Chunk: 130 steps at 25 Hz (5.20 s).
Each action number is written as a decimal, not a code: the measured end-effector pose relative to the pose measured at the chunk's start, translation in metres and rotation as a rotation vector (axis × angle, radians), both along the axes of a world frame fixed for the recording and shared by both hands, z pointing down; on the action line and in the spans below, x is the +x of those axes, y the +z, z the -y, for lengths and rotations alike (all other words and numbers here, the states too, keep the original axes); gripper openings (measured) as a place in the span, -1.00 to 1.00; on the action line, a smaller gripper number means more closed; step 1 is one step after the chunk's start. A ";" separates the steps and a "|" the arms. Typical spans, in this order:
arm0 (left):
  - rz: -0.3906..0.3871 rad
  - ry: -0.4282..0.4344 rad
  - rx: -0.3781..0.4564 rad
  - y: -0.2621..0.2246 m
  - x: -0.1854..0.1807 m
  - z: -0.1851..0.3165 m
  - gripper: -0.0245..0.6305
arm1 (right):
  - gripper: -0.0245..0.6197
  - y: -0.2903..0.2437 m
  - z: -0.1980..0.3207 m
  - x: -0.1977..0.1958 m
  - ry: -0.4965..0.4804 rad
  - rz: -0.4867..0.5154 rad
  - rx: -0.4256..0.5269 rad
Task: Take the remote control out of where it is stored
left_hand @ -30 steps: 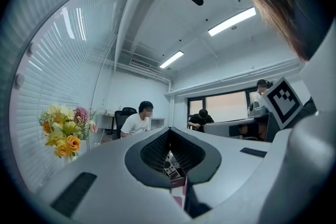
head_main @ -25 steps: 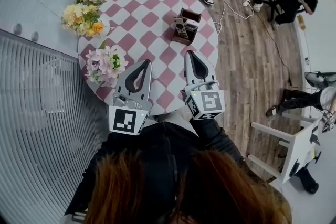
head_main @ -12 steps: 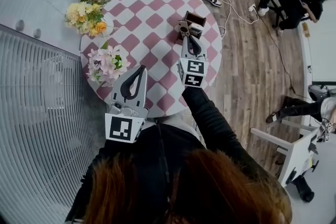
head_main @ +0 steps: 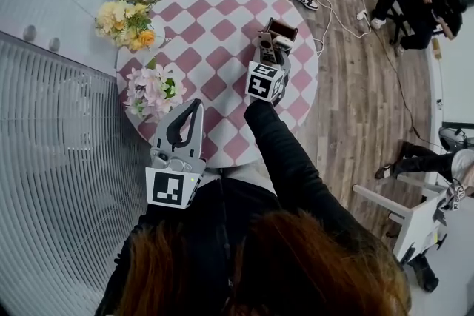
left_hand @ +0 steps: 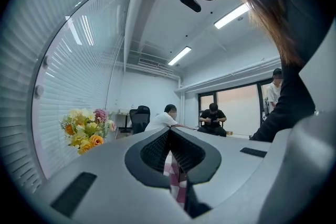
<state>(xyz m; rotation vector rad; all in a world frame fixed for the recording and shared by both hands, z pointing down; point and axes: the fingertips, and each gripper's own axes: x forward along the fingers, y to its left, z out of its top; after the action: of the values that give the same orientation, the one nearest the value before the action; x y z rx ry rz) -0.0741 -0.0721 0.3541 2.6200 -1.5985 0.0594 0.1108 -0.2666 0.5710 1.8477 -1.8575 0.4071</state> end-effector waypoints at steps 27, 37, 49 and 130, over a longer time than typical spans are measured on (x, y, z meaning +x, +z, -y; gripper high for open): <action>-0.010 -0.039 -0.015 0.007 -0.017 0.008 -0.90 | -0.33 -0.017 0.014 -0.009 -0.039 0.014 0.101; -0.023 -0.023 0.001 0.005 -0.010 0.011 -0.90 | -0.33 -0.082 -0.007 -0.004 -0.081 0.133 0.246; -0.032 0.006 0.015 0.003 0.005 0.009 -0.90 | -0.33 -0.132 -0.057 -0.011 -0.165 0.249 0.317; -0.008 -0.024 0.005 0.004 0.002 -0.010 -0.90 | -0.88 0.035 -0.122 -0.032 -0.503 0.295 -0.253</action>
<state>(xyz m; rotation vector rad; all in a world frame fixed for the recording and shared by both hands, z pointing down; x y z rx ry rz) -0.0719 -0.0626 0.3578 2.6010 -1.6292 0.0428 0.0788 -0.1444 0.6064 1.1489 -2.2553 0.7182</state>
